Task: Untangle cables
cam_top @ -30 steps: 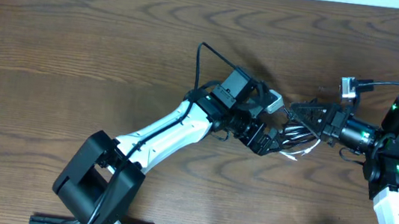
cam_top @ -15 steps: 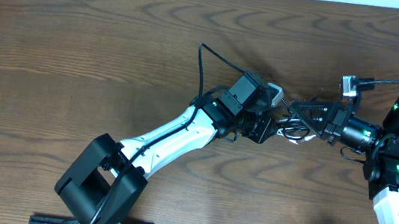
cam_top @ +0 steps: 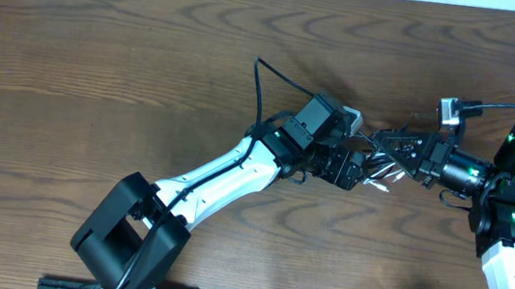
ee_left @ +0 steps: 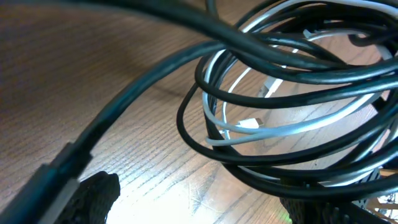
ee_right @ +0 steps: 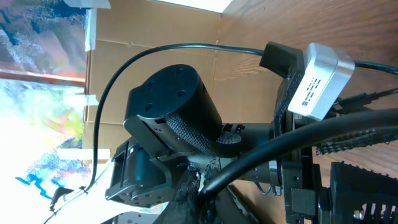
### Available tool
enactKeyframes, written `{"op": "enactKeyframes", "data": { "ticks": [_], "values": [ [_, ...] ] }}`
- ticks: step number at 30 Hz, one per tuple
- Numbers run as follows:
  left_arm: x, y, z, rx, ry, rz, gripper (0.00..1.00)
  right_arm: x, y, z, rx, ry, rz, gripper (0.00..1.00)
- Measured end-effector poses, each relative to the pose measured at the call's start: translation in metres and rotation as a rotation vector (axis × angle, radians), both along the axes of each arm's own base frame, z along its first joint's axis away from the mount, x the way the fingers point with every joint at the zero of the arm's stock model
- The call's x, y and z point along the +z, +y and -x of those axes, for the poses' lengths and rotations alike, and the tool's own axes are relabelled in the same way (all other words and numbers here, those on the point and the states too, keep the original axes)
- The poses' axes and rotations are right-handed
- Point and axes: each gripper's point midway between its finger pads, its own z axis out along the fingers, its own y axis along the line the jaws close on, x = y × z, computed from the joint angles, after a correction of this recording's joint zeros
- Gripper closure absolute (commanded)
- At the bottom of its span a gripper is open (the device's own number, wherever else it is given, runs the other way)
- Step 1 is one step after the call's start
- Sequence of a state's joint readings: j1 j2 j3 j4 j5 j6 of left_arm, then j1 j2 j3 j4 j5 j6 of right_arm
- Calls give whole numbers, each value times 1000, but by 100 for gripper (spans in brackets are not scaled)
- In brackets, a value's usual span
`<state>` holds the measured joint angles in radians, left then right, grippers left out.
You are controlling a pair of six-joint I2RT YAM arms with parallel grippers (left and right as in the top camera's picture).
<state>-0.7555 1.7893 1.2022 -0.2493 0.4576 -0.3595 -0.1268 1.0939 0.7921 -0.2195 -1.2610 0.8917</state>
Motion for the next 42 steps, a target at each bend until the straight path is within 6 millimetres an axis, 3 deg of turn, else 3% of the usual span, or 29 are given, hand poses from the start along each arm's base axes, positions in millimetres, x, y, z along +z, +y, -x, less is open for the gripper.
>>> {"op": "enactKeyframes", "data": {
  "ticks": [9,10,12,15,20,33,37,42],
  "values": [
    [9,-8,-8,0,-44,42,15,0,4,2,16,0,-2,99],
    [10,-8,-9,2,-48,47,20,0,4,3,19,0,-3,99],
    [12,-10,-11,10,-50,58,45,1,6,4,26,0,-4,99],
    [14,-12,-12,14,-54,67,71,1,6,4,32,0,-7,99],
    [15,-12,-13,30,-46,75,92,1,7,5,37,1,-10,99],
    [3,11,-34,268,11,4,92,-1,9,14,78,-8,-14,99],
    [-5,33,-45,348,56,-32,92,-15,10,20,81,16,19,99],
    [-19,72,-53,443,134,-104,93,-46,4,24,30,83,133,99]
  ]
}}
